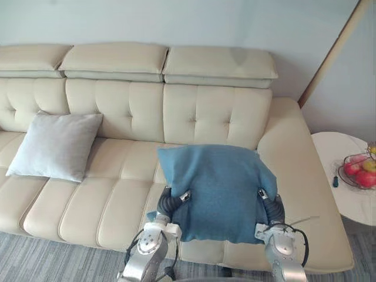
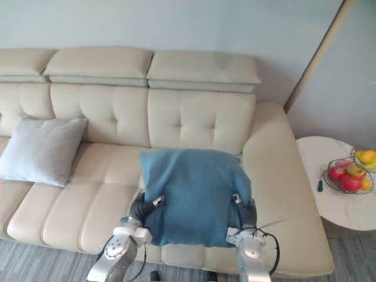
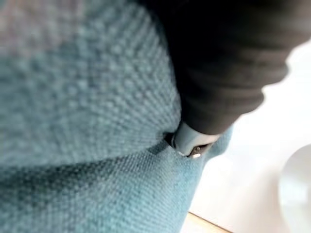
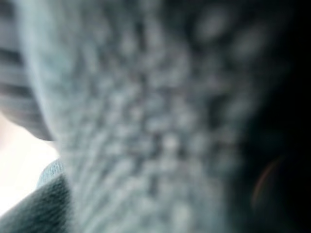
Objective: Pick up cushions and gather them together orderly.
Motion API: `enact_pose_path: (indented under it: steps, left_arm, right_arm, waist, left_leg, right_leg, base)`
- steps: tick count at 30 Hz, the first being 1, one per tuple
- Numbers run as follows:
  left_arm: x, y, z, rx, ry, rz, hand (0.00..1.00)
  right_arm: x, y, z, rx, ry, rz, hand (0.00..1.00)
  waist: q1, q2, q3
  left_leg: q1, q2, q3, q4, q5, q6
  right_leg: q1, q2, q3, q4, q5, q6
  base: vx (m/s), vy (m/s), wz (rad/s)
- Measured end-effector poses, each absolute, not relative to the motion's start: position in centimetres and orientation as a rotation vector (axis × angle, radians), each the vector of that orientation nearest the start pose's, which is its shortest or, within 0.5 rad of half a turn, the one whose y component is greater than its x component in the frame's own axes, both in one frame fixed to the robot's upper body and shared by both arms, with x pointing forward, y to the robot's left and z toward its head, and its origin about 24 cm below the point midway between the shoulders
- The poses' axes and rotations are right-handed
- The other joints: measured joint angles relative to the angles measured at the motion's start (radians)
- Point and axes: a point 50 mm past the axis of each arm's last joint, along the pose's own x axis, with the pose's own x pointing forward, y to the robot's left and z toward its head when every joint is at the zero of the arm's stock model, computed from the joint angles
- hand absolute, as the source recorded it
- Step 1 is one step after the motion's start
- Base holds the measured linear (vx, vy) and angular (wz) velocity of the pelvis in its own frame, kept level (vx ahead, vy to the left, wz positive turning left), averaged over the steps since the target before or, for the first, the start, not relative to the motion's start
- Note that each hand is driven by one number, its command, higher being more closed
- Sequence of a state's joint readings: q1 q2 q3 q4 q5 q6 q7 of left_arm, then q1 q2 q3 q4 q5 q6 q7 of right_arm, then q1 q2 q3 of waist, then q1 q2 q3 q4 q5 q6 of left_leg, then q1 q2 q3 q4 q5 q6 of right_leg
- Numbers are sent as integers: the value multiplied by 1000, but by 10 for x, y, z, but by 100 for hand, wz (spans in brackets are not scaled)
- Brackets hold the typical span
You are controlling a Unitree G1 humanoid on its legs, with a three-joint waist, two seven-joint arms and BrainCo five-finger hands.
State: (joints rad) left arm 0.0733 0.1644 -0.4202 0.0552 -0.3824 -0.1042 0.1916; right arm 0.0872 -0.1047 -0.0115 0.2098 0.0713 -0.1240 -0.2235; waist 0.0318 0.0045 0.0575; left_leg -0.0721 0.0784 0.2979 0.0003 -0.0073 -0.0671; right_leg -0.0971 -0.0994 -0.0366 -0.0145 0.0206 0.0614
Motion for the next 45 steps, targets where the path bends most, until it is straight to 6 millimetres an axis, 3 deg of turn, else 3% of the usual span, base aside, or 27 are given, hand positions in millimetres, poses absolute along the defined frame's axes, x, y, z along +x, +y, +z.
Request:
enact_pose_path:
  steps: [3, 7, 12, 15, 16, 17, 18, 21, 24, 30, 36, 38, 45]
  left_arm:
    - [253, 100, 34, -174, 38, -141, 100]
    - [301, 97, 85, -131, -138, -93, 100]
    - [345, 95, 167, -69, -388, -11, 100]
    - [365, 94, 228, -41, -554, 56, 100]
    - [370, 94, 251, -42, -605, 78, 0]
    - [371, 95, 263, -43, -631, 92, 0]
    - [374, 96, 287, -37, -680, 120, 0]
    - [385, 101, 332, -65, -713, 222, 0]
    - [394, 101, 343, -103, -647, 249, 0]
    - [407, 110, 334, -139, -520, 214, 0]
    - [419, 110, 292, -142, -373, 176, 0]
    - [420, 112, 271, -151, -346, 174, 0]
    - [419, 137, 235, -148, -299, 197, 0]
  right_arm:
    - [256, -187, 16, -97, 53, -257, 100]
    - [299, -181, 71, -111, -140, -271, 100]
    - [344, -175, 163, -157, -414, -325, 100]
    - [370, -168, 227, -165, -553, -372, 100]
    - [374, -165, 249, -163, -602, -391, 100]
    - [376, -164, 261, -163, -628, -401, 100]
    - [378, -161, 283, -149, -673, -422, 0]
    - [388, -159, 323, -104, -694, -502, 0]
    - [398, -158, 326, 14, -593, -489, 0]
    - [414, -148, 305, 173, -411, -369, 0]
    - [420, -142, 294, 102, -363, -283, 0]
    - [420, -145, 285, 94, -344, -283, 0]
    - [419, -162, 244, 83, -283, -294, 0]
  waist:
    - [-3, -1, 59]
    - [-1, -5, 94]
    - [3, -5, 121]
    - [4, -4, 157]
    - [4, -3, 175]
    - [4, -2, 181]
    - [4, -2, 201]
    - [-2, 5, 228]
    - [-5, 13, 254]
    - [0, 13, 257]
    - [-8, 15, 309]
    - [-9, 15, 309]
    - [-8, 15, 309]
  left_leg:
    - [-66, 3, 19, 0, 23, 9]
    - [-218, 6, 23, 36, 45, 21]
    - [-351, 17, 14, 77, 66, 27]
    - [-416, 15, 6, 61, 101, 30]
    - [-428, 13, 4, 38, 121, 30]
    - [-441, 11, -2, 26, 133, 30]
    - [-454, 9, -7, -5, 159, 30]
    - [-512, 6, -33, -73, 220, 28]
    - [-525, 10, -47, -90, 233, 24]
    - [-587, 13, -48, -101, 241, 13]
    - [-594, 19, -39, -101, 241, 12]
    - [-587, 20, -34, -101, 241, 12]
    - [-541, 20, -37, -101, 240, 11]
  right_leg:
    - [-66, 0, 19, -23, 48, -1]
    - [-213, -5, 27, -6, 90, 0]
    - [-346, -4, 18, 48, 97, -4]
    - [-411, -3, 14, 43, 123, -7]
    - [-433, -2, 12, 42, 130, -9]
    - [-448, -2, 8, 41, 134, -10]
    - [-469, 0, 2, 35, 144, -11]
    - [-527, 5, -31, 4, 172, -17]
    - [-534, 7, -54, -3, 173, -18]
    - [-595, 10, -67, -13, 173, -18]
    - [-602, 15, -67, -12, 173, -18]
    - [-601, 15, -65, -3, 172, -19]
    - [-588, 11, -64, 81, 122, -25]
  base:
    - [-154, -11, -20]
    - [-149, -4, -3]
    - [-101, -9, 6]
    - [-88, -4, 7]
    - [-68, 0, 10]
    - [-55, -3, 11]
    - [-61, -3, 14]
    - [-48, -3, 20]
    - [-8, 10, 19]
    - [34, 25, 1]
    - [38, 59, -2]
    - [30, 63, -3]
    - [7, 45, 4]
